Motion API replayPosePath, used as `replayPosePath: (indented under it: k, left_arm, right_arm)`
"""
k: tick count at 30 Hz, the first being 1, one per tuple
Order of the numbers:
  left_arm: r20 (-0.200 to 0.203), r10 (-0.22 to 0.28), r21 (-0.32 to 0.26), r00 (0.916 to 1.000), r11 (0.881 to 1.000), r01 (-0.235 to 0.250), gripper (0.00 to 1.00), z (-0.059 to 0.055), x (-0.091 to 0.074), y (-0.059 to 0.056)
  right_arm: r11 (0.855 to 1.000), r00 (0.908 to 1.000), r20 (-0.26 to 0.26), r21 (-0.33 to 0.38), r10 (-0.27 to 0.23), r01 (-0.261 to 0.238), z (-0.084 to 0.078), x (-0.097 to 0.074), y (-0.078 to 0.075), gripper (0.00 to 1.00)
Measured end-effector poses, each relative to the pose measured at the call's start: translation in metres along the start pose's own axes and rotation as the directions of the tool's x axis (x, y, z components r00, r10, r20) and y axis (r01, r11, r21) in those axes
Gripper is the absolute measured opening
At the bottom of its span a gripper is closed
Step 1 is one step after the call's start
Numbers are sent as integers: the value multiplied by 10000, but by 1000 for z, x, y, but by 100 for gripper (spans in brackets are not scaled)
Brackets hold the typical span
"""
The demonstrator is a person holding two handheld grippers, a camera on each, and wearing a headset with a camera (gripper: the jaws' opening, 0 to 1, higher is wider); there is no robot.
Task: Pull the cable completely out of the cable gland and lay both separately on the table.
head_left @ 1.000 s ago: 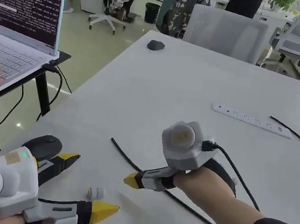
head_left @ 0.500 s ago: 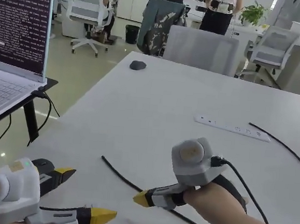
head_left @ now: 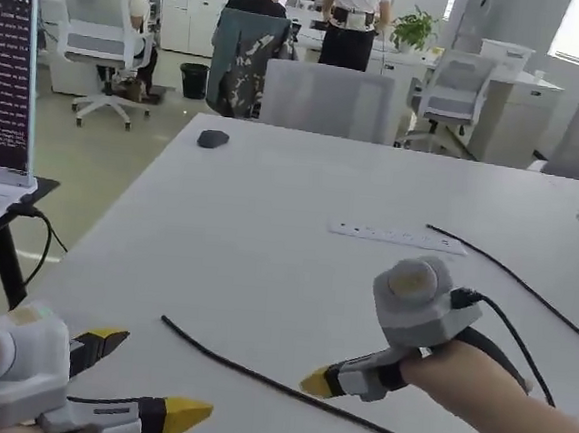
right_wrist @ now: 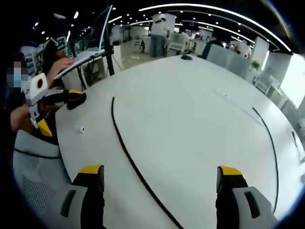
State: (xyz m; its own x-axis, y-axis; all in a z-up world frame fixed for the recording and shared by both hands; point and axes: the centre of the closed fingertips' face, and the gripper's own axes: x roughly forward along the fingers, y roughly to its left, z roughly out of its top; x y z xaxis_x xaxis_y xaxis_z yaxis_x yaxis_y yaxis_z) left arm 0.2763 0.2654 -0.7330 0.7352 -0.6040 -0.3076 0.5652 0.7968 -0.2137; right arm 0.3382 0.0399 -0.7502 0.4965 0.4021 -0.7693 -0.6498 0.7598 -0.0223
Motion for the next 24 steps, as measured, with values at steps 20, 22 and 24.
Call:
replayPosePath:
  k: [20, 22, 24]
  left_arm:
    - [-2322, -963, 1226, 9679, 9843, 1273, 100, -10, 24, -35]
    - [-2284, -996, 1125, 9685, 9854, 1279, 100, -9, 24, -33]
    - [-1880, -1147, 1238, 9755, 9825, 1394, 99, 1, 24, -37]
  right_arm:
    - [9649, 9972, -416, 2531, -617, 702, -131, -91, -46, 99]
    - [9624, 9983, -326, 2657, -490, 559, -133, -91, -44, 99]
    - [9596, 9990, -173, 2775, -423, 454, -131, -90, -42, 99]
